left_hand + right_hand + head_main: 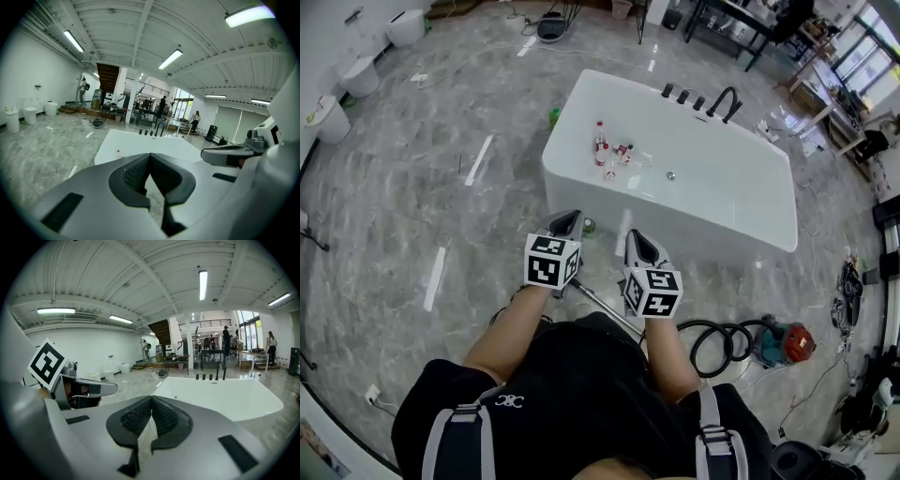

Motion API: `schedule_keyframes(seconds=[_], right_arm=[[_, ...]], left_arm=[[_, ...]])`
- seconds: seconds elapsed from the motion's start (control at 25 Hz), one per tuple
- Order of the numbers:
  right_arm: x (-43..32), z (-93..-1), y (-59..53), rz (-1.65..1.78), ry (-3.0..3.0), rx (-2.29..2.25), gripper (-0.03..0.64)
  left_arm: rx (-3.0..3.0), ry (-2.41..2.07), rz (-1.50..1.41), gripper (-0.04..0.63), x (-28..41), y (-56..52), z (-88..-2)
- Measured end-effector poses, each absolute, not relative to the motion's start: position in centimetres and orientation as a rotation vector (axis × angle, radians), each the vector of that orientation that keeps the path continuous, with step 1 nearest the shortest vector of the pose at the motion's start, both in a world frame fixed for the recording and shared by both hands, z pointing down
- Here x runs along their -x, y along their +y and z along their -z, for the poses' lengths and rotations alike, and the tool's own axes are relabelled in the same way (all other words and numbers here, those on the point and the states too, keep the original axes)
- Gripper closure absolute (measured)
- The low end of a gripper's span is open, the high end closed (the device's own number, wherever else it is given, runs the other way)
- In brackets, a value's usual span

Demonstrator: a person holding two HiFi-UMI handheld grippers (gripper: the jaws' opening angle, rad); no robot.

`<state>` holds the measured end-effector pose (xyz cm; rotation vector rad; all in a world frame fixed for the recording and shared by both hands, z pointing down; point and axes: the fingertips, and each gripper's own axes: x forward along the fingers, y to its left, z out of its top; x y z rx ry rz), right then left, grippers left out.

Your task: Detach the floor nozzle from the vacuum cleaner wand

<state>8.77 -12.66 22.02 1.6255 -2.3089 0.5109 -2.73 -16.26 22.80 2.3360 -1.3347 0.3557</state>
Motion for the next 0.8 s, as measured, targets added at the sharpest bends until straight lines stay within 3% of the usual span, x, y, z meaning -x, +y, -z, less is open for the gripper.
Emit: schedule_keyframes(seconds=[0.48, 0.8], right_arm=[[-7.5, -30.4, -16.1, -0.69, -2.312, -1.468, 0.604], [-6.2, -46.0, -13.8, -0.837, -2.229, -1.239, 0.603]], left_arm=[[-2.073, -1.321, -0.525, 0.588, 5.2, -18.8, -33.8], [-1.897, -1.281, -0.58, 0.588, 5.2, -16.9, -47.4]])
